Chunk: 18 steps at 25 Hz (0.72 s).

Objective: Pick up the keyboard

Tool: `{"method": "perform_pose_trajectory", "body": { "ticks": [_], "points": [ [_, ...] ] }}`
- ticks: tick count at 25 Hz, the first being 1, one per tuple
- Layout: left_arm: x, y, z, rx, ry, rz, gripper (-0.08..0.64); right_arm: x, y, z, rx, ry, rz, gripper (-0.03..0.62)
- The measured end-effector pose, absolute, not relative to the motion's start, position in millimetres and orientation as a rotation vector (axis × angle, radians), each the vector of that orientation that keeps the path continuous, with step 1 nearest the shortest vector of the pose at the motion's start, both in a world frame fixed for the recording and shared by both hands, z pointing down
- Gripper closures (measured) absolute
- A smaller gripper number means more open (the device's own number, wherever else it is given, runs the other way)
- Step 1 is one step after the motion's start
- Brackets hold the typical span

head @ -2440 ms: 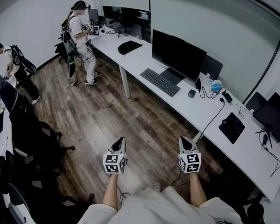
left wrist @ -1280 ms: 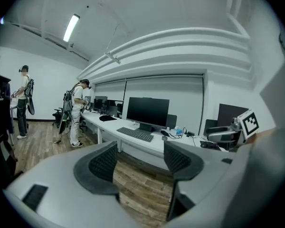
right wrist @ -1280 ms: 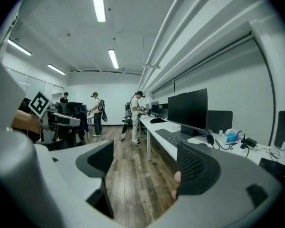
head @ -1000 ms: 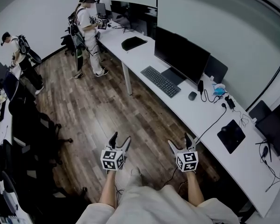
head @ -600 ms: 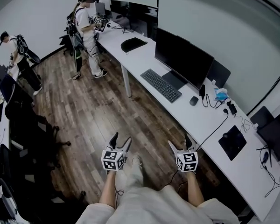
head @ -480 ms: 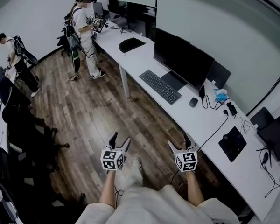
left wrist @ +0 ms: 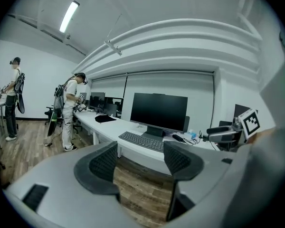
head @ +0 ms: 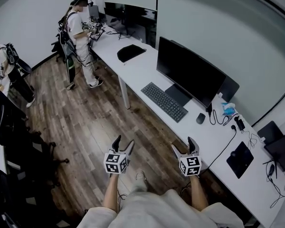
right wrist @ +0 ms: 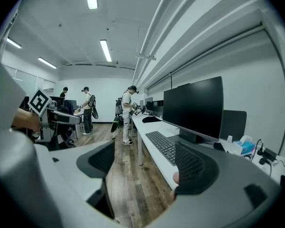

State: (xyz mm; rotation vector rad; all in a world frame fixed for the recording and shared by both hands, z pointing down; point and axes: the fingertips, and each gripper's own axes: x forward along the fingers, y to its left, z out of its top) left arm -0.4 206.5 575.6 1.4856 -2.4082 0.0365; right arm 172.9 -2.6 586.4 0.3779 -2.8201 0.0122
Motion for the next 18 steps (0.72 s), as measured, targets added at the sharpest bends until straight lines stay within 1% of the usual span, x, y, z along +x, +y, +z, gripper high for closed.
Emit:
{"method": "perform_pose_trajectory", "body": {
  "ticks": [10,18],
  "points": [
    [-114,181,571,1.49,-2.401,0.033,0.275,60,-28,578,0.387,-2.816,0.007,0.21],
    [-177,161,572,1.512,-2.393,0.052,0.275,5,-44,585,0.423,-2.808,0.022,0.216]
  ]
}}
